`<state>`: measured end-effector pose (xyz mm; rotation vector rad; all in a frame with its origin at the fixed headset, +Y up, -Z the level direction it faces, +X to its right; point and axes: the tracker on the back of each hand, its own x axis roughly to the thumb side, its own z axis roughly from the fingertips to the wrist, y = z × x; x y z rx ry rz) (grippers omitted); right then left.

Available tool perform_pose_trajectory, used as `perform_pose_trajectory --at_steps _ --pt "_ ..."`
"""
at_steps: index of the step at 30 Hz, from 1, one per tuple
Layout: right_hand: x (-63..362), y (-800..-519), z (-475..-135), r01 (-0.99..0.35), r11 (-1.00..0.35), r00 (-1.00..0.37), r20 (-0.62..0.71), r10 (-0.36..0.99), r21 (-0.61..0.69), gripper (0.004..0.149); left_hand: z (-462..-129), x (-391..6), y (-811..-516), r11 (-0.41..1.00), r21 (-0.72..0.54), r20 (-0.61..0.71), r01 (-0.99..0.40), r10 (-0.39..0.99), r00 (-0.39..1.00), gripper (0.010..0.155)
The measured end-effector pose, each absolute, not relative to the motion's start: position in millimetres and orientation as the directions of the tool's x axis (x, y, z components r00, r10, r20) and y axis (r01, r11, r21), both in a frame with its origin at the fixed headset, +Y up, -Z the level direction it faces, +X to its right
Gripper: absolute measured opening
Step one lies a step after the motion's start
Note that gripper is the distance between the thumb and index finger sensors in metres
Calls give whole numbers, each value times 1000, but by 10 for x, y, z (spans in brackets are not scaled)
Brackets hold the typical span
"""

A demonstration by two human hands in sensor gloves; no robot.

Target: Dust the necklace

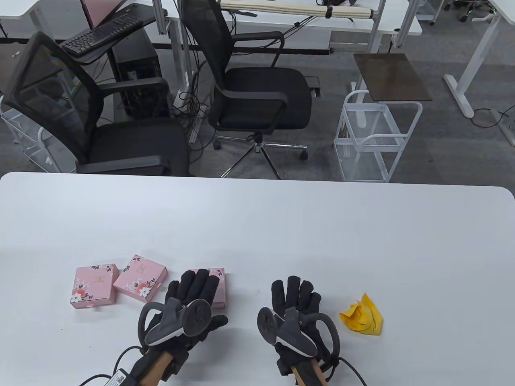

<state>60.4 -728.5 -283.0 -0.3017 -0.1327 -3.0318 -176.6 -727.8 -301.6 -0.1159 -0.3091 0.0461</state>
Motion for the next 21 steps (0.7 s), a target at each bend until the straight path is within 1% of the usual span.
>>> perform_pose_trajectory --at_steps 2,3,6,8,10,14,16,17,18,21 --pt "622 -7293 -2825 68 -994 -979 199 -51 83 83 -3143 -1825 -7290 976 -216 278 -18 79 957 97" --pt "631 -7298 -2824 51 -994 -980 196 -32 94 83 -3198 -1846 -7304 971 -241 274 -3 71 959 98" --pt "649 -7296 -2824 37 -994 -981 194 -17 99 83 -3356 -1852 -7359 950 -303 273 82 4 962 103" --pt "662 -7294 -2829 42 -995 -981 191 -23 94 83 -3458 -1811 -7401 917 -371 285 143 -34 958 106" --pt "676 -7290 -2830 36 -995 -982 186 -18 94 83 -3564 -1740 -7435 893 -406 295 193 -72 953 110" --pt "695 -7287 -2833 19 -995 -983 182 0 102 82 -3718 -1647 -7517 851 -471 305 233 -91 948 117" --pt "699 -7287 -2836 17 -995 -983 181 2 103 82 -3765 -1616 -7562 858 -453 302 242 -107 947 114" --pt "700 -7289 -2838 18 -995 -983 181 1 102 82 -3787 -1599 -7564 874 -421 297 242 -119 947 113" --pt "702 -7287 -2841 18 -995 -984 180 0 100 82 -3805 -1579 -7556 887 -397 303 236 -116 946 113" --pt "706 -7291 -2845 15 -995 -984 179 3 99 81 -3868 -1513 -7545 893 -395 308 218 -95 947 116"
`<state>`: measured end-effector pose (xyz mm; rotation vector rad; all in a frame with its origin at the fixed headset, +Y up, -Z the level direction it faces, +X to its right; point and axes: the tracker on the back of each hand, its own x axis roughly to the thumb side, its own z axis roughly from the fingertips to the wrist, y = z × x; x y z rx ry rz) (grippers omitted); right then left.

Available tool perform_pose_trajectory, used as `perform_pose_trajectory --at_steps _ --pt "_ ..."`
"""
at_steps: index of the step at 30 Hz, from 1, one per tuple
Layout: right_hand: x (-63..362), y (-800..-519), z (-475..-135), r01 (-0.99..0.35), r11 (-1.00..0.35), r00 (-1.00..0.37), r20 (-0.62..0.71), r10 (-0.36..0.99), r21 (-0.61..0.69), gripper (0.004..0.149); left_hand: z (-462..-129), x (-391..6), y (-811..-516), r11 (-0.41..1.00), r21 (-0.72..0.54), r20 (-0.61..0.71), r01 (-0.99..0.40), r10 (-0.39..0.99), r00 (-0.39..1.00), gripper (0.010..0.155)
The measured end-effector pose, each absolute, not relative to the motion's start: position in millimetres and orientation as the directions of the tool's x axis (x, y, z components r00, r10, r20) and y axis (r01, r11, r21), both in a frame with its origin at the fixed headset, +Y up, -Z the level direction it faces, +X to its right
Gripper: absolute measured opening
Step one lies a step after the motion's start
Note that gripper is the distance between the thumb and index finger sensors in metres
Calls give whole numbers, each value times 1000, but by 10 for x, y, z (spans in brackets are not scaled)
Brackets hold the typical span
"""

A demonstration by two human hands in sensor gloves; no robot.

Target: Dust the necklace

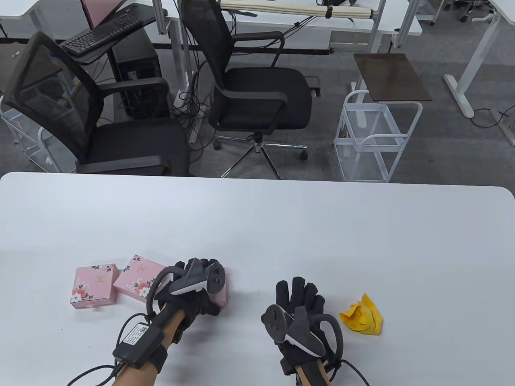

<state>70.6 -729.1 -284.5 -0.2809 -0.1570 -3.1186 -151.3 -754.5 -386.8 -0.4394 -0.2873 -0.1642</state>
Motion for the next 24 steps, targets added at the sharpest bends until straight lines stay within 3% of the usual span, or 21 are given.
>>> perform_pose_trajectory --at_steps 5,14,24 --pt "742 -7280 -2852 -5 -995 -986 166 21 98 81 -3964 -1288 -7512 911 -378 314 167 -44 948 115" --pt "771 -7298 -2868 -16 -992 -986 161 37 127 80 -4093 -781 -7534 909 -366 367 198 -54 929 111" --pt "774 -7296 -2872 -10 -992 -987 158 29 123 80 -3959 -887 -7567 915 -358 387 184 -34 921 106"
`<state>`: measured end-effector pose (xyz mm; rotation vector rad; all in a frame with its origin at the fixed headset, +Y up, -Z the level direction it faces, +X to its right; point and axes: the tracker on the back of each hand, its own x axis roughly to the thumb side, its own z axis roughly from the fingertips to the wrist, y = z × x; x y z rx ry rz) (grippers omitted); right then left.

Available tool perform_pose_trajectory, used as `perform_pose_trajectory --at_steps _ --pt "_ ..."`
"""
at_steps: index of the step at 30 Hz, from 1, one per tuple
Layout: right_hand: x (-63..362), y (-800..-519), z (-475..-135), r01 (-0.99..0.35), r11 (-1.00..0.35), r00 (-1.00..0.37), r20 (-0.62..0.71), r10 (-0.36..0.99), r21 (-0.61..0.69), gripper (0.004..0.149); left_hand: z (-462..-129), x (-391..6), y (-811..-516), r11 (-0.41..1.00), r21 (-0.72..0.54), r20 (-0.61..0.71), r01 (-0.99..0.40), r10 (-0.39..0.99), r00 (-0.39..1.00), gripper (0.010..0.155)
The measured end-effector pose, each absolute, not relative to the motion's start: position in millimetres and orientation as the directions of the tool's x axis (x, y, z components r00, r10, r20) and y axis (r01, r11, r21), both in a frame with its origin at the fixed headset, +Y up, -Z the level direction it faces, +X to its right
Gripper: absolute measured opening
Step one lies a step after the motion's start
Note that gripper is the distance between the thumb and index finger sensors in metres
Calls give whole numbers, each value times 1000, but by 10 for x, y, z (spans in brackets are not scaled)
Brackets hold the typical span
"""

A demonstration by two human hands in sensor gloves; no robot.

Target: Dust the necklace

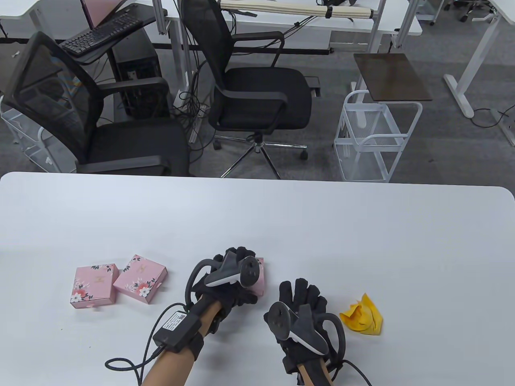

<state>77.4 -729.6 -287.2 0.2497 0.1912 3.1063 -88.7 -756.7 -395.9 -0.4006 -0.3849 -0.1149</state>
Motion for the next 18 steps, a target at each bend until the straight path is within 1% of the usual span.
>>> perform_pose_trajectory --at_steps 3,6,10,13,16,18 --pt "775 -7300 -2875 -13 -994 -987 156 30 109 79 -3808 -1024 -7534 933 -316 417 171 -25 909 100" --pt "760 -7300 -2870 -66 -994 -984 159 79 82 75 -3676 -1151 -7539 951 -271 415 149 -24 909 86" --pt "725 -7361 -2889 -272 -957 -951 122 283 101 66 -3552 -1277 -7582 975 -206 411 85 7 912 74" --pt "681 -7450 -2922 -423 -894 -899 51 434 147 60 -3538 -1309 -7663 973 -228 396 37 58 916 64" --pt "651 -7528 -2985 -507 -843 -859 -19 512 181 56 -3551 -1329 -7682 977 -215 384 4 81 920 60" --pt "637 -7579 -3056 -552 -811 -832 -79 548 195 53 -3558 -1345 -7693 972 -232 369 -26 113 922 59"
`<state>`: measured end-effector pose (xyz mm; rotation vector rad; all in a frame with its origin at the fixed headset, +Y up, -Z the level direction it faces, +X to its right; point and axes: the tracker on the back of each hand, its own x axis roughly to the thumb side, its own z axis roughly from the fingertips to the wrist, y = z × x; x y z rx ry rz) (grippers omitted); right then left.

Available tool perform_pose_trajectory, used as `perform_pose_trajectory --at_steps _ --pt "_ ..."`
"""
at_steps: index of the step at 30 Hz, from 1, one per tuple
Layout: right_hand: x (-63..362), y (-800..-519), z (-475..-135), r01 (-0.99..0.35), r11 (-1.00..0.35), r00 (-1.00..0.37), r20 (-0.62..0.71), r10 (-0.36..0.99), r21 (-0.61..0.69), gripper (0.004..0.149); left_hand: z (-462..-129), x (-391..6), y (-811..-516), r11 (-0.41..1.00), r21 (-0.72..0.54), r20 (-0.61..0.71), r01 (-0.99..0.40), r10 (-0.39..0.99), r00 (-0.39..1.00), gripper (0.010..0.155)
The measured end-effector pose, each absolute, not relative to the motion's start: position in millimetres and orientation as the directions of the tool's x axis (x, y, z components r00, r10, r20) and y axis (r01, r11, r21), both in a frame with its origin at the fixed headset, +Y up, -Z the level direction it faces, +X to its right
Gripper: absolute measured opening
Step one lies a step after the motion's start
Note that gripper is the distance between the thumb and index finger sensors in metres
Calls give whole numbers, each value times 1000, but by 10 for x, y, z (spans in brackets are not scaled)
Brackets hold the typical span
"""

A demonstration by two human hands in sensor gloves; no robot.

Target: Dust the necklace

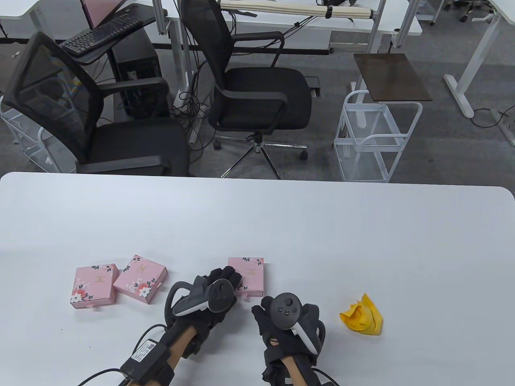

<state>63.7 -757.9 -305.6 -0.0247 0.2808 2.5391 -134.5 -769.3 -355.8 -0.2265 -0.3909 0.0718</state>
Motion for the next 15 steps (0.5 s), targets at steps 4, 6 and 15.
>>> perform_pose_trajectory --at_steps 4,6,15 --pt "572 -7633 -3205 -577 -795 -817 -153 557 187 51 -3564 -1343 -7688 972 -229 356 -53 134 925 57" --pt "528 -7650 -3274 -569 -801 -821 -192 538 186 51 -3561 -1345 -7688 975 -220 355 -43 121 927 56" --pt "367 -7726 -3400 -734 -648 -666 -398 630 202 50 -3560 -1335 -7681 976 -213 348 -42 116 930 55"
